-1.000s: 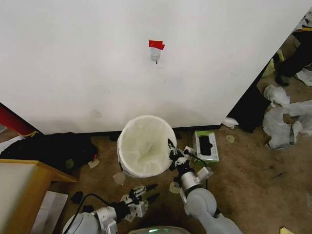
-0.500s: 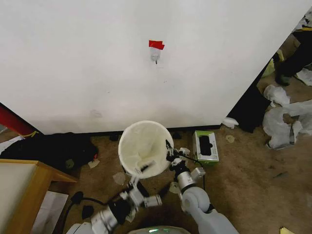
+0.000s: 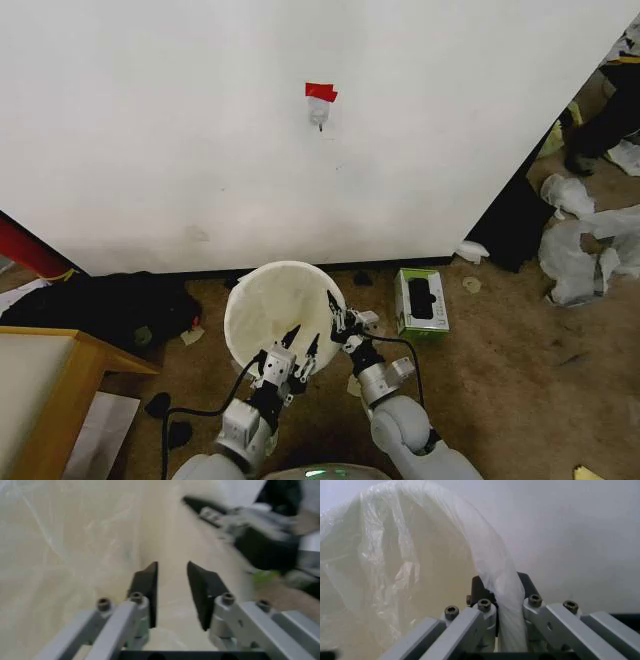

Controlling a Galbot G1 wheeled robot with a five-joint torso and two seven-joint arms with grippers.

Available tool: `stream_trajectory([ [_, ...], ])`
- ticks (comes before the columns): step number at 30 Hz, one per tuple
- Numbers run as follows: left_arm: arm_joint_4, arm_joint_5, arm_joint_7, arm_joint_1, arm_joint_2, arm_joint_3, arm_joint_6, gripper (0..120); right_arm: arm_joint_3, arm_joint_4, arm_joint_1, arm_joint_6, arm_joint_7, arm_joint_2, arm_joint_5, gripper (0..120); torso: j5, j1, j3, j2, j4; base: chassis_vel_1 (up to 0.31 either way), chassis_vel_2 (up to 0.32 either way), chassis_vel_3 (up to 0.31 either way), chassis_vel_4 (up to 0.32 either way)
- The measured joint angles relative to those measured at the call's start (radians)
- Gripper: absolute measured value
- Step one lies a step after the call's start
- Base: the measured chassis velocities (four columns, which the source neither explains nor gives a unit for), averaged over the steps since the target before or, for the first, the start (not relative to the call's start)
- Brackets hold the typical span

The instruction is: Place the garbage bag over the trash bin.

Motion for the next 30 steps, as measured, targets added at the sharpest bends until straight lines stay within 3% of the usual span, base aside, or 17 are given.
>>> stream_trajectory([
  [7, 0.057, -0.11, -0.135, -0.11, 0.001, 0.01, 0.162, 0, -0.004, -0.024, -0.003, 0.069, -0.05, 0.006, -0.091, 1, -0.0002, 0.0, 0.0, 0.0, 0.0, 0.0, 0.0, 0.0, 0.0],
  [11, 0.065, -0.123, -0.159, -0.127, 0.001, 0.017, 0.186, 0, -0.004, -0.026, -0.004, 0.076, -0.054, 0.008, -0.1, 1, 0.0, 0.0, 0.0, 0.0, -0.0001, 0.0, 0.0, 0.0, 0.0],
  [16, 0.15, -0.124, -0.242, -0.206, -0.032, 0.043, 0.222, 0, -0.003, -0.024, -0.013, 0.083, -0.066, 0.012, -0.11, 1, -0.0001, 0.0, 0.0, 0.0, 0.0, 0.0, 0.0, 0.0, 0.0],
  [30, 0.307, -0.046, -0.28, -0.334, -0.104, 0.067, 0.232, 0, -0.009, 0.015, -0.026, 0.045, -0.062, -0.028, -0.101, 1, 0.0, 0.0, 0.0, 0.0, 0.0, 0.0, 0.0, 0.0, 0.0],
])
